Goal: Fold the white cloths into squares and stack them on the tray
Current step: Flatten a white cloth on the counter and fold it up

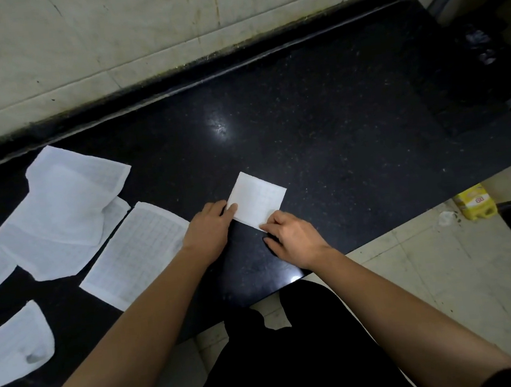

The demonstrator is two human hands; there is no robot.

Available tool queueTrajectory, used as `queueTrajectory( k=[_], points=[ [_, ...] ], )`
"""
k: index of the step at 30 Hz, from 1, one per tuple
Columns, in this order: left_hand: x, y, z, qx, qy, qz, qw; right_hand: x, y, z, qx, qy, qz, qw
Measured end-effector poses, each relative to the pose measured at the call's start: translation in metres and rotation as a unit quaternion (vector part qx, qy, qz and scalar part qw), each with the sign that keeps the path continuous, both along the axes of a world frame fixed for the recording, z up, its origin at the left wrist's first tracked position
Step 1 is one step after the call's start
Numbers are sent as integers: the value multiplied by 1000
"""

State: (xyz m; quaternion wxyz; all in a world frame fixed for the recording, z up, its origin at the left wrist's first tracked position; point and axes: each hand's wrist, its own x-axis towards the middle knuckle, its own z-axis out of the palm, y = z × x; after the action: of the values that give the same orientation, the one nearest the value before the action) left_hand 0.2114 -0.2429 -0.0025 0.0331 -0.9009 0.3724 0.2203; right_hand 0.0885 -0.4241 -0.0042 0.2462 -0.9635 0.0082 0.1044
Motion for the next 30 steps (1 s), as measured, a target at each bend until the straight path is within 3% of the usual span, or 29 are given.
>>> queueTrajectory(
  k=[4,7,12,17,21,30],
  points=[
    [-2,3,-1,-82,-49,28,995,-4,-9,-4,10,-55,-43,998],
    [6,-12,-5,-116,-90,-7,989,-2,-20,-6,-33,-82,-91,992],
    [26,-43,-15,-55,-68,-83,993,14,-18,-2,-58,60,-100,991],
    [46,-40,-28,-4,-44,-132,990,29,-6,-15,-128,138,-57,980],
    [52,-35,-40,-26,-34,-126,991,31,-2,-26,-158,173,-45,971],
    [53,-42,-35,12,-5,-120,993,38,-7,-25,-119,224,-30,967]
  ],
)
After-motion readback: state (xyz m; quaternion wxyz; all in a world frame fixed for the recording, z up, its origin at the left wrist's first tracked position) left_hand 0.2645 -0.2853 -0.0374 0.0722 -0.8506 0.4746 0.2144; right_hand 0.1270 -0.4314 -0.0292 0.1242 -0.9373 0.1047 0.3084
